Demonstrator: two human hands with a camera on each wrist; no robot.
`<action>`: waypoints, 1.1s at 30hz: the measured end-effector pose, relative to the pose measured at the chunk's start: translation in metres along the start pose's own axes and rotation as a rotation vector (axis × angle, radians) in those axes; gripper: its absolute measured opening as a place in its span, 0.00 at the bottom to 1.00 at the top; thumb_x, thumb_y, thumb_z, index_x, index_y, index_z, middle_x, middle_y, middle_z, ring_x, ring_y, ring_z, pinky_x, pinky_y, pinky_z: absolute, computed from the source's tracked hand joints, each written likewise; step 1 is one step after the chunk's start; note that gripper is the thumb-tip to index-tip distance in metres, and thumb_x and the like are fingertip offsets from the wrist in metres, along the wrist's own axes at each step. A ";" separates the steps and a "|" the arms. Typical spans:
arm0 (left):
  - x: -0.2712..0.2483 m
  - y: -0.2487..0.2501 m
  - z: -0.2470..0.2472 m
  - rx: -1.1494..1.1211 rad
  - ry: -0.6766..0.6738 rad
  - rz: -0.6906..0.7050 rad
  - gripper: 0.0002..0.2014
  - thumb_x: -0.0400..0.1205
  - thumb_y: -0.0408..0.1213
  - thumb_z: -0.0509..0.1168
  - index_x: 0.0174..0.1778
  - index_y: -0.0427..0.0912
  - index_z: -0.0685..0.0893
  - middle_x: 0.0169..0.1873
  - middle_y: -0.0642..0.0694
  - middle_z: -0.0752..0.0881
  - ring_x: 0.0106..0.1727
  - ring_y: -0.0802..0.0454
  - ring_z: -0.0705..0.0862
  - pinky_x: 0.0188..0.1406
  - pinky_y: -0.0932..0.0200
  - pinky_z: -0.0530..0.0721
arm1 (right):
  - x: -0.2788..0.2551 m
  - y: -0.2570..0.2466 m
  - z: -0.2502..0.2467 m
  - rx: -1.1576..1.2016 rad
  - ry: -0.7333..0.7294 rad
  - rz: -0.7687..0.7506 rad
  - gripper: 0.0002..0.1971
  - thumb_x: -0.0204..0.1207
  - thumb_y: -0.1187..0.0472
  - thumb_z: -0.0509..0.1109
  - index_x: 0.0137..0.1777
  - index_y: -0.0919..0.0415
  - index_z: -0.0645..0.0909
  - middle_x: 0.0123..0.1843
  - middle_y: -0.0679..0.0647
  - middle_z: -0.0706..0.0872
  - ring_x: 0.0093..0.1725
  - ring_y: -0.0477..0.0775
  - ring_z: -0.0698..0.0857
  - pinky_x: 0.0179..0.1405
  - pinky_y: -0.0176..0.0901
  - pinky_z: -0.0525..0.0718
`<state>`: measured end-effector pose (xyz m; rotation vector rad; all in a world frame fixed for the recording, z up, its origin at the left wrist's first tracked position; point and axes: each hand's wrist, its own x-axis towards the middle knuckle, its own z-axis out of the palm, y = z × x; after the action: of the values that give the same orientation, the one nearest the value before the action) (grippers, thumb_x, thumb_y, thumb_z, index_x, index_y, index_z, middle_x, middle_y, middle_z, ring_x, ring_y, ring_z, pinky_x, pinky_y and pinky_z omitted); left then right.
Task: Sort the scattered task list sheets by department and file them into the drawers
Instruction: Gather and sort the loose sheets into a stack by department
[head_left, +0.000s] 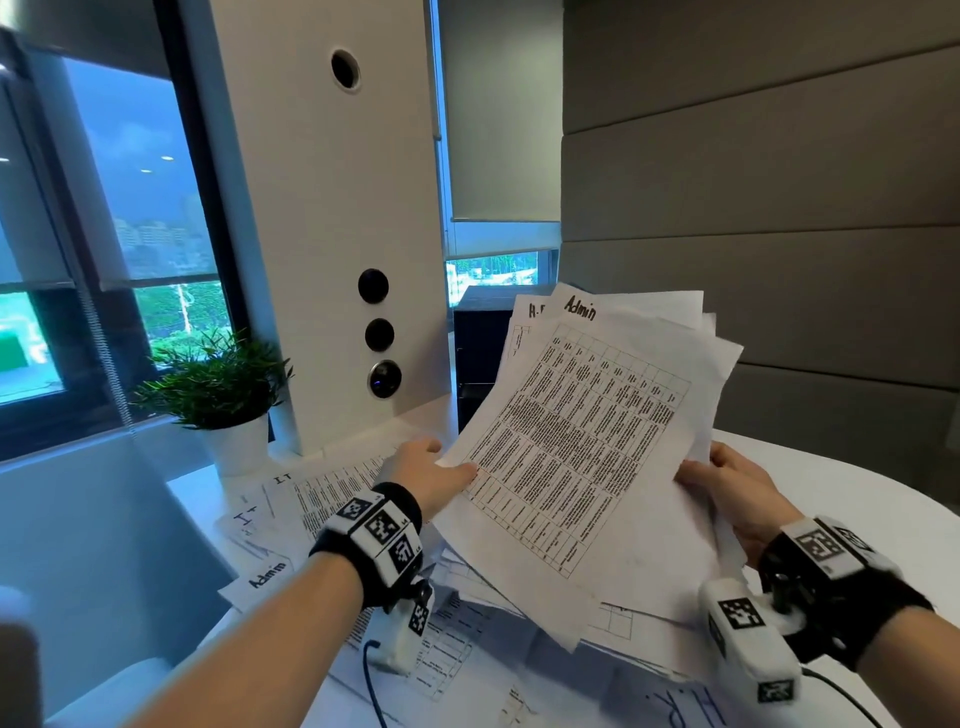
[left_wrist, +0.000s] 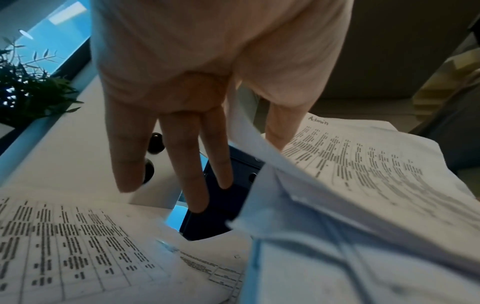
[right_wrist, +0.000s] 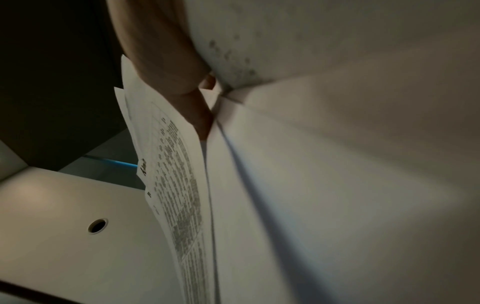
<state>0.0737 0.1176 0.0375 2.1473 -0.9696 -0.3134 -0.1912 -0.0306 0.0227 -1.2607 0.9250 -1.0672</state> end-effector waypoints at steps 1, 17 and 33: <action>0.002 0.000 0.000 0.011 -0.055 -0.006 0.26 0.75 0.54 0.70 0.66 0.45 0.80 0.62 0.47 0.84 0.60 0.47 0.83 0.65 0.51 0.80 | 0.001 0.000 -0.001 -0.003 0.000 -0.001 0.09 0.70 0.72 0.74 0.47 0.61 0.82 0.43 0.60 0.88 0.38 0.57 0.85 0.30 0.38 0.85; 0.016 0.002 0.011 -0.557 -0.329 0.036 0.38 0.53 0.54 0.83 0.56 0.38 0.85 0.50 0.39 0.90 0.58 0.37 0.86 0.66 0.32 0.76 | -0.006 -0.005 0.001 0.090 -0.259 -0.042 0.18 0.72 0.78 0.68 0.62 0.70 0.79 0.54 0.70 0.88 0.42 0.64 0.90 0.41 0.51 0.91; 0.028 -0.031 0.018 -0.908 -0.187 -0.157 0.12 0.77 0.34 0.70 0.56 0.41 0.85 0.53 0.40 0.90 0.63 0.35 0.83 0.67 0.32 0.75 | -0.006 -0.003 0.006 0.120 -0.289 -0.112 0.14 0.70 0.76 0.72 0.50 0.61 0.78 0.41 0.62 0.88 0.30 0.52 0.87 0.32 0.39 0.88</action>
<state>0.1005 0.1008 0.0051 1.3633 -0.5752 -0.8576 -0.1877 -0.0228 0.0264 -1.3360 0.5687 -0.9803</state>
